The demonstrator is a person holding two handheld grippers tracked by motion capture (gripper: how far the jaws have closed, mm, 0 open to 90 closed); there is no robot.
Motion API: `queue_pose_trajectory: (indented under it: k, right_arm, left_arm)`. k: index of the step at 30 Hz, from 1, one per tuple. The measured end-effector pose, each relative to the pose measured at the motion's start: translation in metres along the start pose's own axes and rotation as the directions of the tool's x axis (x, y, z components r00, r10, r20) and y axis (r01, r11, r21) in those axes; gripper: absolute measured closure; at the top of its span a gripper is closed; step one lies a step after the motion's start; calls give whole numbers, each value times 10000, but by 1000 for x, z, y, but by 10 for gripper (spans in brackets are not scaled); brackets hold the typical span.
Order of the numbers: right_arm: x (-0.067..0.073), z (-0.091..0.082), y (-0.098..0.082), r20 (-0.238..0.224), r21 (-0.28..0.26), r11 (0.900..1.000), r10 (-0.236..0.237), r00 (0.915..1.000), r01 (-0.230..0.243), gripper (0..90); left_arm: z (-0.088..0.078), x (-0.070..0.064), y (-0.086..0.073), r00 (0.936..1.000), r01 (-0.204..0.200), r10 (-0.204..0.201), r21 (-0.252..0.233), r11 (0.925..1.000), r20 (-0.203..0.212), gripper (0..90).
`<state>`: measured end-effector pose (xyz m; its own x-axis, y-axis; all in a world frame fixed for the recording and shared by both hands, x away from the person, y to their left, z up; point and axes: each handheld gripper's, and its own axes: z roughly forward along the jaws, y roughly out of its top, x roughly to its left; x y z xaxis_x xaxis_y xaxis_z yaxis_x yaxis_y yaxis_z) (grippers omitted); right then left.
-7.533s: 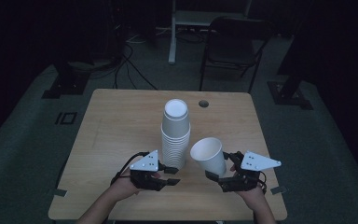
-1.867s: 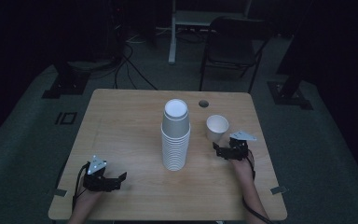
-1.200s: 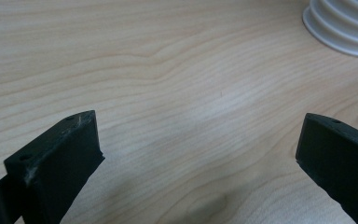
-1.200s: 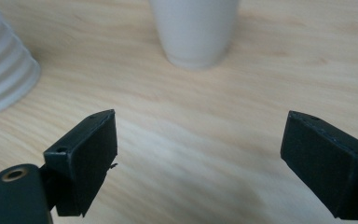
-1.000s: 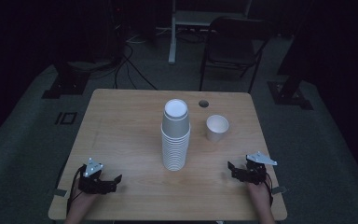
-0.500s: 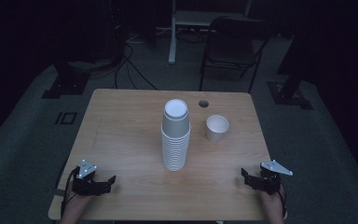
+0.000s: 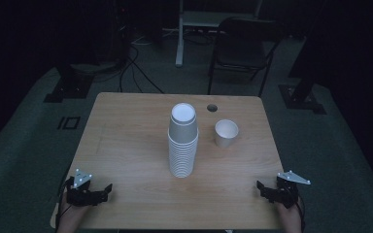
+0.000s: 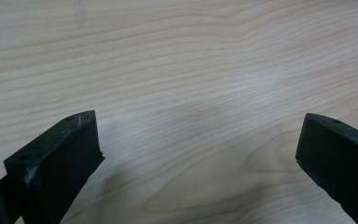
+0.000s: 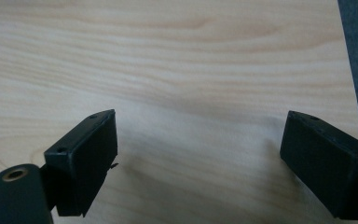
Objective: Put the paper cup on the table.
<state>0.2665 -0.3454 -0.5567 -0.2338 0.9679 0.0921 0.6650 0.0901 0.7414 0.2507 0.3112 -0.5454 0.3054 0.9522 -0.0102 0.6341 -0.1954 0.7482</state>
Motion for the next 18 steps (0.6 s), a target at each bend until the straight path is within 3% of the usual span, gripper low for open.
queue_pose_trajectory:
  k: [5,10,18]
  right_arm:
    - [0,0,0,393,6,9999,111,9992,-112,124]
    - [5,2,0,823,199,9996,-240,9963,224,121]
    - [5,2,0,822,203,9995,-249,9963,234,120]
  left_arm:
    - [0,5,-5,9985,220,-216,58,9997,-500,2]
    - [1,5,-5,9950,417,-396,210,9989,-914,2]
    - [3,7,-4,9901,762,-714,352,9965,-1210,3]
